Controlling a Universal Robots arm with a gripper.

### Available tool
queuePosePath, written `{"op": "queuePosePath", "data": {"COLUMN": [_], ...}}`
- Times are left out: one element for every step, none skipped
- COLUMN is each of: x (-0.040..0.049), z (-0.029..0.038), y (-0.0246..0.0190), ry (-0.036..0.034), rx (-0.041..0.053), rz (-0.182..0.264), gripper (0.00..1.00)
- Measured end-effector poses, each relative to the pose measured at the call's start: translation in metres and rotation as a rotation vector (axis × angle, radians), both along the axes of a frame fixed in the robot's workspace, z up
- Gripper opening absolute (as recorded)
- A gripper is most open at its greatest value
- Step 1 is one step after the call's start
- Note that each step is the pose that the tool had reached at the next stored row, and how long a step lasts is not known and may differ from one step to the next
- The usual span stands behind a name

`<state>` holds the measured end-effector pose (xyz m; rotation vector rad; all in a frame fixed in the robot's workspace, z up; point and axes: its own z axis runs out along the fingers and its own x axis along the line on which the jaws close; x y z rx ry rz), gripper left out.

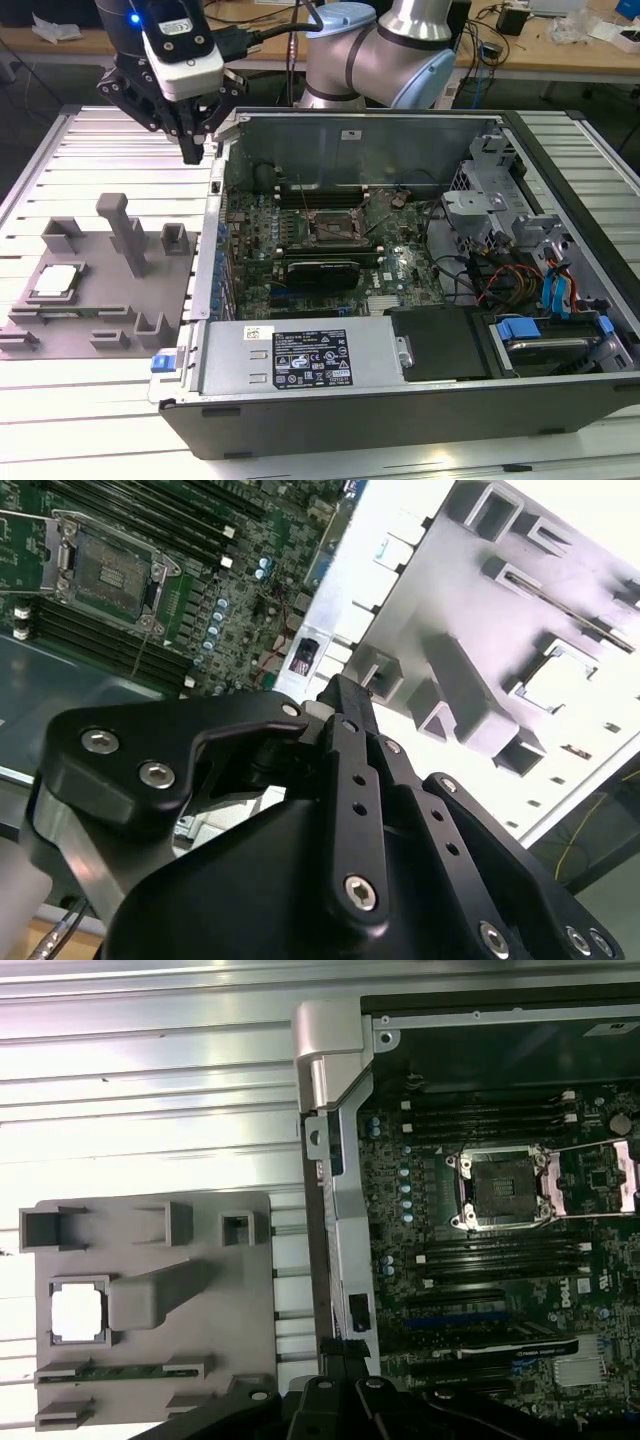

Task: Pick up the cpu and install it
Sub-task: 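Reach for the cpu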

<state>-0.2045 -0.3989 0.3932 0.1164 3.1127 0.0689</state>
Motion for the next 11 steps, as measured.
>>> {"op": "queuePosePath", "data": {"x": [-0.0013, -0.0027, -0.0035, -0.0046, -0.0064, -0.0081, -0.0102, -0.0114, -0.0126, -0.0139, -0.0152], "z": [0.0000, 0.0000, 0.0000, 0.0000, 0.0000, 0.0000, 0.0000, 0.0000, 0.0000, 0.0000, 0.0000], "y": [0.0000, 0.0000, 0.0000, 0.0000, 0.0000, 0.0000, 0.0000, 0.0000, 0.0000, 0.0000, 0.0000], "ry": [0.0000, 0.0000, 0.0000, 0.0000, 0.0001, 0.0000, 0.0000, 0.0000, 0.0000, 0.0000, 0.0000], "rx": [0.0000, 0.0000, 0.0000, 0.0000, 0.0000, 0.0000, 0.0001, 0.0001, 0.0000, 0.0000, 0.0000], "rz": [0.000, 0.000, 0.000, 0.000, 0.000, 0.000, 0.000, 0.000, 0.000, 0.000, 0.000], "gripper": [0.11, 0.11, 0.11, 0.11, 0.11, 0.11, 0.11, 0.11, 0.11, 0.11, 0.11]}}
